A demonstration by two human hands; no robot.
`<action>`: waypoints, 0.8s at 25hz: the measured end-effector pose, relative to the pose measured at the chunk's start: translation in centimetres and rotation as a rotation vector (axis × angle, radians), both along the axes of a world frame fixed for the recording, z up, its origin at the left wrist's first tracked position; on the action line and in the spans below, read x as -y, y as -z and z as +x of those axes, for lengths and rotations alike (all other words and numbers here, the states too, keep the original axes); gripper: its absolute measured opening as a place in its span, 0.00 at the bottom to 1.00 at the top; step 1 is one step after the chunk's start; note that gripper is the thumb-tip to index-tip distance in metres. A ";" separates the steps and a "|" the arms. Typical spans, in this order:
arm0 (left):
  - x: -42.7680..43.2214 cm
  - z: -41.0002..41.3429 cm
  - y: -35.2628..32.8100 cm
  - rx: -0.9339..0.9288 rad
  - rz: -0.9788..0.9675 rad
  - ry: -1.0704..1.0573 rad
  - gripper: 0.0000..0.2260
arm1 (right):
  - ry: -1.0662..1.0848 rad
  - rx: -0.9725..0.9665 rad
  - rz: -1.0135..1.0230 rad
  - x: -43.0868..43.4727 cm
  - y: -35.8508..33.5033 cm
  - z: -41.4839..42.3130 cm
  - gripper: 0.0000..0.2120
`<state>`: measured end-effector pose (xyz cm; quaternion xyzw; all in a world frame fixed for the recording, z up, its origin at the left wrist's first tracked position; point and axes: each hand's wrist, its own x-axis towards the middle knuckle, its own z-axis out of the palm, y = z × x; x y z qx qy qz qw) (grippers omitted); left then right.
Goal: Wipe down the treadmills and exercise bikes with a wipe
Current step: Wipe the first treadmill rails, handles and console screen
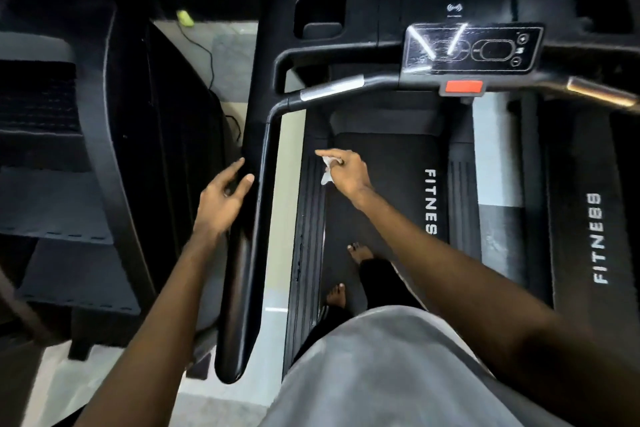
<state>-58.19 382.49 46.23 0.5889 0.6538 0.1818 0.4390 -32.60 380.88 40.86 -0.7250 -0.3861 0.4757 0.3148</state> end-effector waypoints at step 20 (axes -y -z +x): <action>-8.1 26.0 -10.6 0.094 0.291 0.757 0.26 | 0.549 0.571 0.160 17.8 -17.3 29.3 0.29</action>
